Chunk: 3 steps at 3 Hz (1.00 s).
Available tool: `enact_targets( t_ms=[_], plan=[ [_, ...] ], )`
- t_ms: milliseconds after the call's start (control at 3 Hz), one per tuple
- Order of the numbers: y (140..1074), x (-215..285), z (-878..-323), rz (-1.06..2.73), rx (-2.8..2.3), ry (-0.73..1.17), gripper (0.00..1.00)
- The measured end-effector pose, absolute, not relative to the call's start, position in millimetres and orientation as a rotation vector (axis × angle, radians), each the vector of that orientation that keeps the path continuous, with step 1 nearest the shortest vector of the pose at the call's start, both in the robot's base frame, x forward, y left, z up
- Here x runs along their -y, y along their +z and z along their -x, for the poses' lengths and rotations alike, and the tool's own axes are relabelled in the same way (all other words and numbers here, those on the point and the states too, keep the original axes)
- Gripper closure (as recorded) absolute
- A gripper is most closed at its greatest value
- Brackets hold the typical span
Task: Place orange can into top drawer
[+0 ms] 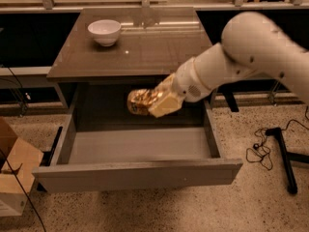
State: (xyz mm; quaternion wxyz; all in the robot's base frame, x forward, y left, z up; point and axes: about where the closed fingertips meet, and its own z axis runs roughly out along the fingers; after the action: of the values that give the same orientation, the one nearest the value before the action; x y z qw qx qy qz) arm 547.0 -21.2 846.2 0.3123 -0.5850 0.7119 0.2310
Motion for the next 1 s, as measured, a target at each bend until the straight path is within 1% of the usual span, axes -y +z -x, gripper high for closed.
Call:
enact_targets(
  t_ms=[333,667,1000],
  plan=[
    [795,15,-521,1.552,-1.991,0.662,1.0],
    [742,3,-533,1.477,-2.079,0.689,0.78],
    [721,-6,-556,1.429,-2.088,0.702,0.55]
  ],
)
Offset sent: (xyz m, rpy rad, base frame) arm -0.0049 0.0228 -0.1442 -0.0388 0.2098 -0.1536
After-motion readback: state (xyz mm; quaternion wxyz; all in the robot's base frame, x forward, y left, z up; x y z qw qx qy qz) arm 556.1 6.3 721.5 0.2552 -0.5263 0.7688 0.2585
